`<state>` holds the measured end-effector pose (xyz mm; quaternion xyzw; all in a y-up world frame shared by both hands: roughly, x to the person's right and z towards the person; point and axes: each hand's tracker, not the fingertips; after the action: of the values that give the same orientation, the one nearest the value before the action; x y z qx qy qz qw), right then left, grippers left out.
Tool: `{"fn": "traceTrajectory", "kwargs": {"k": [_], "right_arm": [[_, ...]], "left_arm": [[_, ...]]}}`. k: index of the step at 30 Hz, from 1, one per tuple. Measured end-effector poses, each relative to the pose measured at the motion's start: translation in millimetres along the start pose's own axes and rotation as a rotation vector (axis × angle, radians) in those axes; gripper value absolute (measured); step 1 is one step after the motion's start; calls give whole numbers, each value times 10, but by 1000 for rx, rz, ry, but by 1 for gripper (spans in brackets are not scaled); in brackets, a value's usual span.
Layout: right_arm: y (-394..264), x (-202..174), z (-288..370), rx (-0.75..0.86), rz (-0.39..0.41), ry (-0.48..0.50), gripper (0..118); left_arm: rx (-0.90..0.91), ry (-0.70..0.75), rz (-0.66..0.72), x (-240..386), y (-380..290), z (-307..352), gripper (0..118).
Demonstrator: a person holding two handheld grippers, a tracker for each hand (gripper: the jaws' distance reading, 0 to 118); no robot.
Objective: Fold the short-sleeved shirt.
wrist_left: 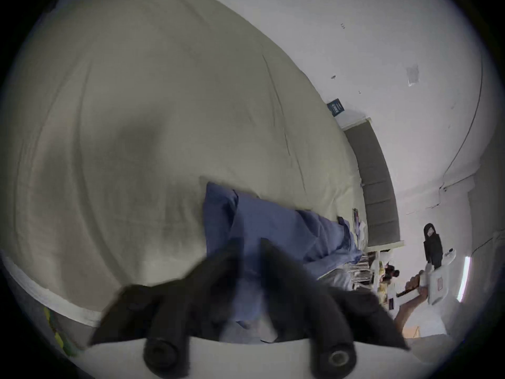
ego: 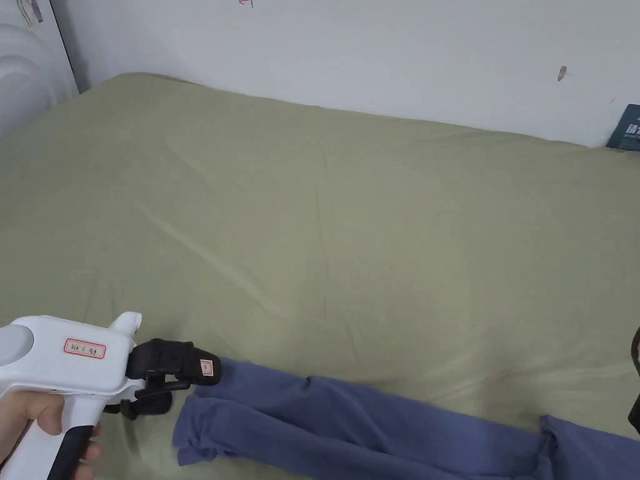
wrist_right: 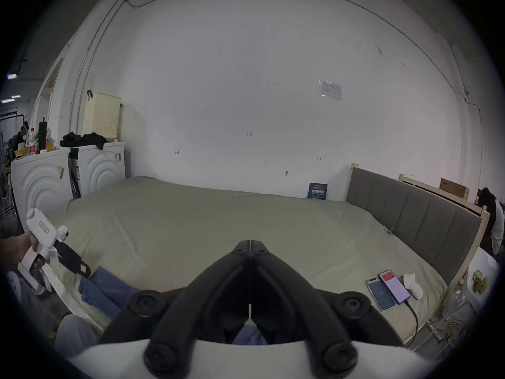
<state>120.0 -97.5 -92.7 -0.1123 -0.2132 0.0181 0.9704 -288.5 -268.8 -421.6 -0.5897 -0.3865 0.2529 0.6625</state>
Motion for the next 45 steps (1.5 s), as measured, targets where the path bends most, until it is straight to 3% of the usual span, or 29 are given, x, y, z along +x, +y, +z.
{"fn": "traceTrajectory", "kwargs": {"k": [1, 2, 7, 12, 14, 15, 16, 17, 18, 26, 34, 39, 43, 45], "right_arm": [[-7, -4, -5, -5, 0, 0, 1], [-13, -5, -11, -11, -1, 1, 1], [-47, 5, -32, -28, -7, 5, 1], [-66, 13, -15, -36, -19, 8, 1], [-70, 17, -11, -43, -24, 19, 1], [-74, 17, 0, -42, -27, 22, 1], [-72, 20, 14, -40, -27, 24, 1], [-64, 26, 23, -39, -26, 27, 1], [-57, 32, 33, -37, -25, 28, 1], [-18, 109, 34, -22, -36, 39, 1], [20, 248, 125, 9, -61, 44, 1], [14, 338, 176, 15, -68, 31, 1], [-11, 428, 218, 21, -80, 21, 1], [-39, 480, 229, 23, -84, 12, 1]], "left_arm": [[-27, -33, 49, -27, -16, -38, 112], [-56, -72, 71, -120, -5, -80, 118], [-116, -222, 93, -199, -74, -435, 118], [-80, -257, 102, -174, -16, -520, 118], [-75, -89, 95, -188, -5, -584, 117], [-77, -55, 69, -214, 64, -556, 114], [-89, -91, 88, -231, 102, -543, 98], [-79, -107, 98, -241, 125, -485, 43], [-55, -104, 97, -161, 9, -459, 8], [116, -70, 105, 20, -183, 96, 8], [198, 75, 81, 211, -342, 499, 8], [213, 177, -79, 862, -430, 429, 8], [168, 322, -305, 1547, -496, 229, 8], [136, 372, -336, 1853, -541, 20, 8]]}}
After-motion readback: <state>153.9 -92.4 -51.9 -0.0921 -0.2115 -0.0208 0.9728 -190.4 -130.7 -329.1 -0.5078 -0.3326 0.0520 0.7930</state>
